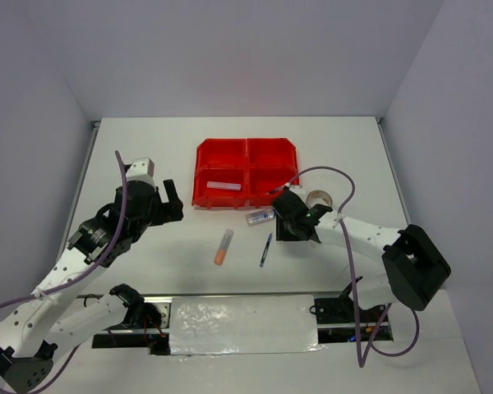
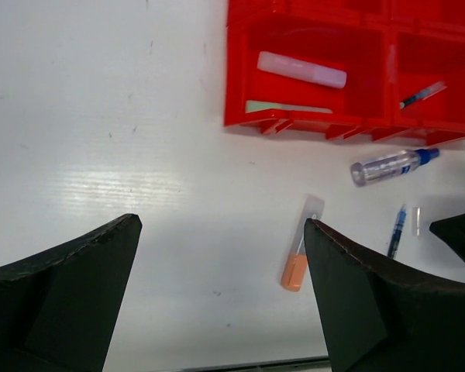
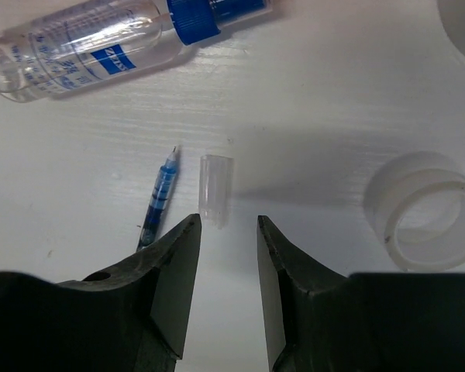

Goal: Sort the stationery into containers
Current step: Pick up the pen cap from the center of the board.

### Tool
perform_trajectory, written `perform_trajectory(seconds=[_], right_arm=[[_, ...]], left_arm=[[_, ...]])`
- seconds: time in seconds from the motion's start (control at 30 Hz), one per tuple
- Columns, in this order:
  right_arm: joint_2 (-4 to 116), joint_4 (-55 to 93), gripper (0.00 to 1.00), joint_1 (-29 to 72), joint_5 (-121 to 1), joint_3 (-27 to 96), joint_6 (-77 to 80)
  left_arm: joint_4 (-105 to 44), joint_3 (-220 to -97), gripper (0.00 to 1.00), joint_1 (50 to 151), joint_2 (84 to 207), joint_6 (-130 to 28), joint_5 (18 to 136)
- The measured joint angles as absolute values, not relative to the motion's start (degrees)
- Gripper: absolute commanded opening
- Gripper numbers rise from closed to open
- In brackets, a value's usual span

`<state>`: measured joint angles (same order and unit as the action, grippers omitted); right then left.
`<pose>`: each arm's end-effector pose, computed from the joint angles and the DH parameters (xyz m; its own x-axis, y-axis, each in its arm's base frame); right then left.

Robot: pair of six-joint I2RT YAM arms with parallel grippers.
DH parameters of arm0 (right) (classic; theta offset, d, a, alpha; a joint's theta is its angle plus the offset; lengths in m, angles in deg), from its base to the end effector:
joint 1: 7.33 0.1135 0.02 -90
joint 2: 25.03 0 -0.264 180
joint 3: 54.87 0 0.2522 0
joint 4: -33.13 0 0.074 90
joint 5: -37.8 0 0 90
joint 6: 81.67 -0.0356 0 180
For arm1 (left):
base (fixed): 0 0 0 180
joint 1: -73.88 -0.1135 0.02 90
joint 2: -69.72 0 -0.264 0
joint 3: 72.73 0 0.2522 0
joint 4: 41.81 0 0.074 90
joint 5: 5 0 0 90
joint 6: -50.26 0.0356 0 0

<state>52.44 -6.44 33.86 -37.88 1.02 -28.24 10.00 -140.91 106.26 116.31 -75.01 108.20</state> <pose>0.1936 0.1577 0.1834 -0.8560 0.0180 -0.5166 -0.0476 0.9924 0.1135 0.1471 -0.0767 0.3444 -0.4653 -0.3334 -0.8200 -0.0783 0.9382 -0.3371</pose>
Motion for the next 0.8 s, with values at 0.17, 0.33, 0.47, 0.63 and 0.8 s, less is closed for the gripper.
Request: perform_trajectory(seconds=[0.17,0.33,0.47,0.63,0.8], right_arm=[[56.60,-6.04,0.43,33.86,-37.85,2.03,-28.57],[58.96,-5.28,0.43,33.86,-38.03,2.51,-29.12],[59.33,-4.60,0.43,33.86,-38.07,2.53,-29.38],[60.55,-3.84,0.41,33.86,-38.07,3.01,-29.53],[63.09,-3.36,0.24,33.86,-37.77,4.08,-29.51]], left_arm=[[11.55,-138.31,0.99,106.28,115.47,-74.40,108.77],[12.07,-136.93,0.99,106.26,114.45,-73.04,108.77],[11.44,-136.73,0.99,106.26,113.31,-72.43,108.42],[10.43,-136.27,0.99,106.26,112.79,-71.27,106.98],[9.89,-135.05,0.99,106.26,112.68,-70.29,104.23]])
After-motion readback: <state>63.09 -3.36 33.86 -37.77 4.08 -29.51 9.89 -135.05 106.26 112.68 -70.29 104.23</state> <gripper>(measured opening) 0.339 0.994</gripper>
